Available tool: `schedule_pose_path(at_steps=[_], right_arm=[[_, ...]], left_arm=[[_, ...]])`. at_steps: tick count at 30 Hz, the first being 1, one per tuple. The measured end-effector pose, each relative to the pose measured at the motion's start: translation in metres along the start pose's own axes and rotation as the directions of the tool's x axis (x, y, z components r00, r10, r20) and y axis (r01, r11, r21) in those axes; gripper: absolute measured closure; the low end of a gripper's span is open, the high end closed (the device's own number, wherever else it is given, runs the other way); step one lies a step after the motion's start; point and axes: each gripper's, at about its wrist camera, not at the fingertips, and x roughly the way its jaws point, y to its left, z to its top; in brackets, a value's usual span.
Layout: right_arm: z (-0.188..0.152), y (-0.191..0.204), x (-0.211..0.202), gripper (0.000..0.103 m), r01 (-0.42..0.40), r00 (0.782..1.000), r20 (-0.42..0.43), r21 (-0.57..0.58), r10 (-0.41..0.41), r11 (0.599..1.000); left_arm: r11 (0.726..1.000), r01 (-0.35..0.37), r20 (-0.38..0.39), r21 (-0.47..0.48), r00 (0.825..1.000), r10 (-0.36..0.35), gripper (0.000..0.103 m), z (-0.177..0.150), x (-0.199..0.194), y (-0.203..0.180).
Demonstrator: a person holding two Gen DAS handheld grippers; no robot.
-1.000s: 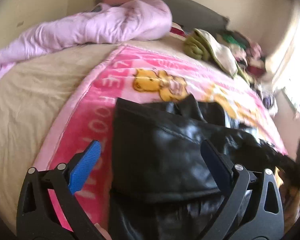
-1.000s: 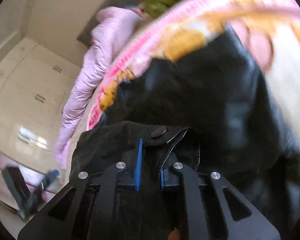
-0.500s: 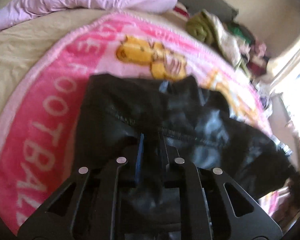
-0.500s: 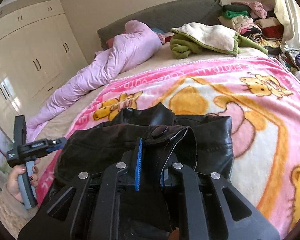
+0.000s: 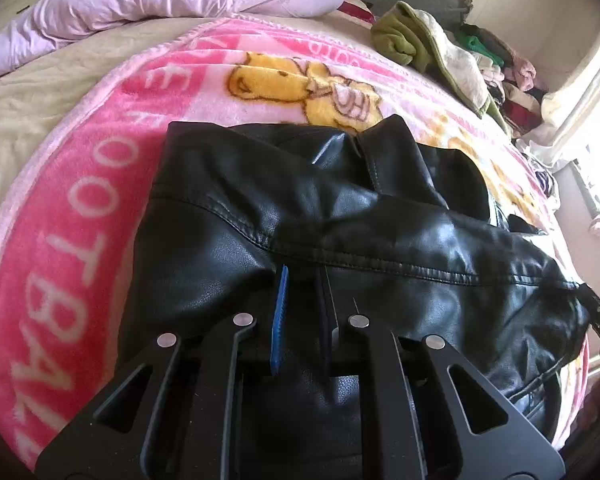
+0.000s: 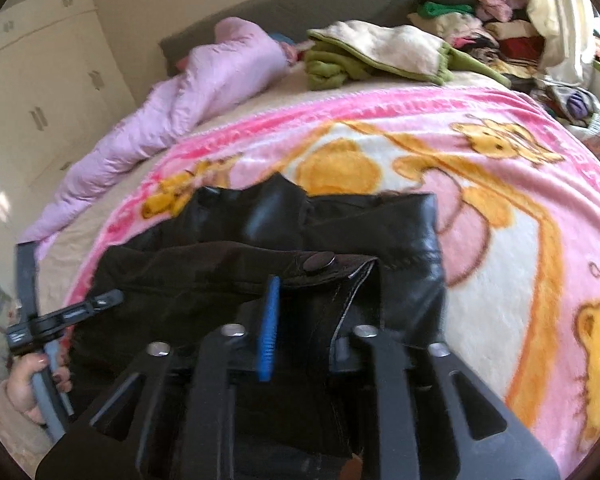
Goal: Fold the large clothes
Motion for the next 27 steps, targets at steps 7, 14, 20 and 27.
schedule_pose_path(at_steps=[7,14,20,27], right_arm=[[0.001,-0.014,-0.030,0.046,0.093,0.987,0.123,0.088,-0.103,0.992],[0.011,0.040,0.012,0.065,-0.018,0.999,0.038,-0.115,0.022,0.993],[-0.009,0.034,0.087,0.077,0.096,0.977,-0.174,-0.151,-0.122,0.984],[-0.006,0.029,0.059,0.074,0.001,0.992,-0.123,-0.093,-0.013,0.996]], left_arm=[[1.000,0.006,-0.001,-0.004,1.000,-0.006,0.096,0.001,-0.001,0.001],[1.000,0.013,-0.001,-0.004,1.000,-0.013,0.096,0.001,0.000,0.001],[1.000,0.027,0.002,0.001,1.000,-0.027,0.096,0.000,-0.001,0.000],[0.999,0.022,0.034,0.044,0.999,-0.024,0.081,-0.001,-0.031,-0.006]])
